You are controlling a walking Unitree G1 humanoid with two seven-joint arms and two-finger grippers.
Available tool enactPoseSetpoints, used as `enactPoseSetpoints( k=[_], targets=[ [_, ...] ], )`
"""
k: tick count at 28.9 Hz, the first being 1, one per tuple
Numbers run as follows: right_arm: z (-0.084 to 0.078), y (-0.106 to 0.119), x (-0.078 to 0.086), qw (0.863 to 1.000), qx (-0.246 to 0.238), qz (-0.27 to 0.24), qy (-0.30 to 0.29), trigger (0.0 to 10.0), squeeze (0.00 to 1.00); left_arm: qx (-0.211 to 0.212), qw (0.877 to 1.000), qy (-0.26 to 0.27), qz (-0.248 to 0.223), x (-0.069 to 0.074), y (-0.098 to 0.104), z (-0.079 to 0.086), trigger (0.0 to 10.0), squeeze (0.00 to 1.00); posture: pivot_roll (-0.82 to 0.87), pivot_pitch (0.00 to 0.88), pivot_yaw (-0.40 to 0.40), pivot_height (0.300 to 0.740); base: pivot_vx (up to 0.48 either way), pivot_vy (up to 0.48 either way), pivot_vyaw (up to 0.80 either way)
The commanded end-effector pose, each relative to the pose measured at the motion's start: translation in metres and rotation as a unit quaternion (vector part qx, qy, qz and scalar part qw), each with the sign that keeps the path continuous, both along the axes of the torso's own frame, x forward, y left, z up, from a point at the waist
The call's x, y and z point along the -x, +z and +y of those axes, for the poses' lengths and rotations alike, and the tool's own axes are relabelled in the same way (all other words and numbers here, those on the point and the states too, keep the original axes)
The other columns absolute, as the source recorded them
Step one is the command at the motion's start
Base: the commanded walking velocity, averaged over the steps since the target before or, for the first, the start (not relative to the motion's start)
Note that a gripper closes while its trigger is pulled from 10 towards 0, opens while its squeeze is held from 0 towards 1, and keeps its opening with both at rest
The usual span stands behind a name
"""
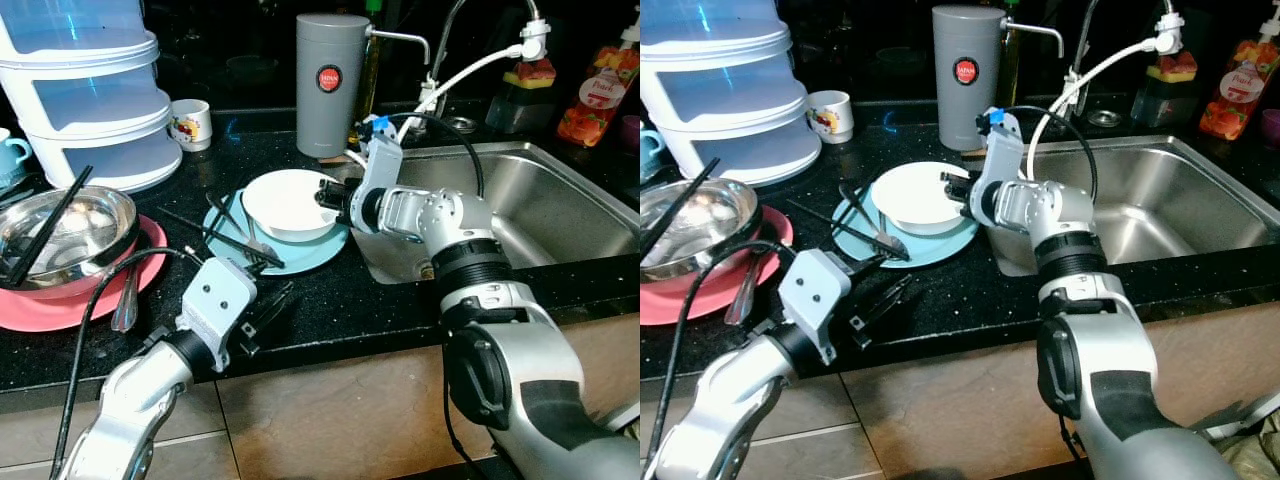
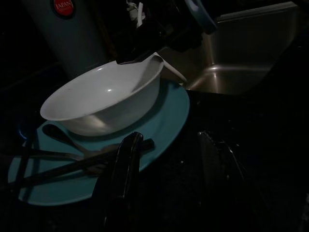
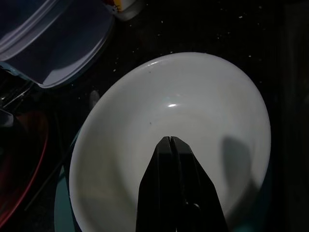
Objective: Kitchen organization
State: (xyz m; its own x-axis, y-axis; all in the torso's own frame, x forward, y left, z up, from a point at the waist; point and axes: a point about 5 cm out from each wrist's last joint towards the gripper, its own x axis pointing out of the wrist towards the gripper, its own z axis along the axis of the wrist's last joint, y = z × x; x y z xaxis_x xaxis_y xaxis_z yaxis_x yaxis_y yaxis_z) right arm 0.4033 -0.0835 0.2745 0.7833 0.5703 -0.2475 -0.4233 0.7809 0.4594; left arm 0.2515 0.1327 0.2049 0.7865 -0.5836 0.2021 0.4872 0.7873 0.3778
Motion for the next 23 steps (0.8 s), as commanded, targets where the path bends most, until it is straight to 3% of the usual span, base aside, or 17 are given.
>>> enactPoseSetpoints(
  k=[1, 10, 11, 14, 15, 16, 17, 23],
  targets=[
    [0.0, 0.008, 0.0, 1.0, -0.006, -0.004, 0.0, 0.0, 0.0, 0.004, 1.0, -0.006, -0.008, 0.001, 0.006, 0.0, 10.0, 0.0, 0.04, 0.1, -0.02, 0.74, 0.0, 0.0, 0.0],
    [-0.002, 0.018, -0.001, 0.999, -0.038, -0.015, 0.0, 0.0, 0.0, 0.006, 1.0, -0.005, -0.014, 0.0, 0.009, -0.001, 10.0, 0.0, 0.04, 0.091, -0.024, 0.74, 0.0, 0.0, 0.0],
    [-0.004, 0.026, -0.002, 0.998, -0.045, -0.044, -0.006, 10.0, 0.0, 0.006, 1.0, -0.005, -0.014, 0.0, 0.009, -0.001, 10.0, 0.0, 0.04, 0.085, -0.025, 0.74, 0.0, 0.0, 0.0],
    [-0.01, 0.032, -0.004, 0.994, 0.019, -0.107, -0.025, 10.0, 0.0, 0.006, 1.0, -0.004, -0.013, 0.001, 0.008, 0.0, 10.0, 0.0, 0.04, 0.082, -0.024, 0.74, 0.0, 0.0, 0.0],
    [-0.009, 0.033, -0.004, 0.992, 0.033, -0.118, -0.025, 10.0, 0.08, 0.006, 1.0, -0.004, -0.013, 0.001, 0.008, 0.001, 10.0, 0.0, 0.04, 0.079, -0.026, 0.74, 0.0, 0.0, 0.0],
    [-0.01, 0.032, -0.004, 0.991, 0.047, -0.124, -0.026, 10.0, 0.73, 0.005, 1.0, -0.004, -0.013, 0.001, 0.008, 0.001, 10.0, 0.0, 0.04, 0.079, -0.026, 0.74, 0.0, 0.0, 0.0],
    [-0.01, 0.031, -0.005, 0.99, 0.055, -0.128, -0.028, 10.0, 0.98, 0.005, 1.0, -0.005, -0.013, 0.001, 0.008, 0.001, 10.0, 0.0, 0.04, 0.077, -0.027, 0.74, 0.0, 0.0, 0.0],
    [-0.018, 0.023, -0.006, 0.988, 0.077, -0.121, -0.049, 10.0, 1.0, 0.005, 1.0, -0.007, -0.012, 0.002, 0.008, 0.0, 10.0, 0.0, 0.04, 0.071, -0.028, 0.74, 0.0, 0.0, 0.0]
  ],
)
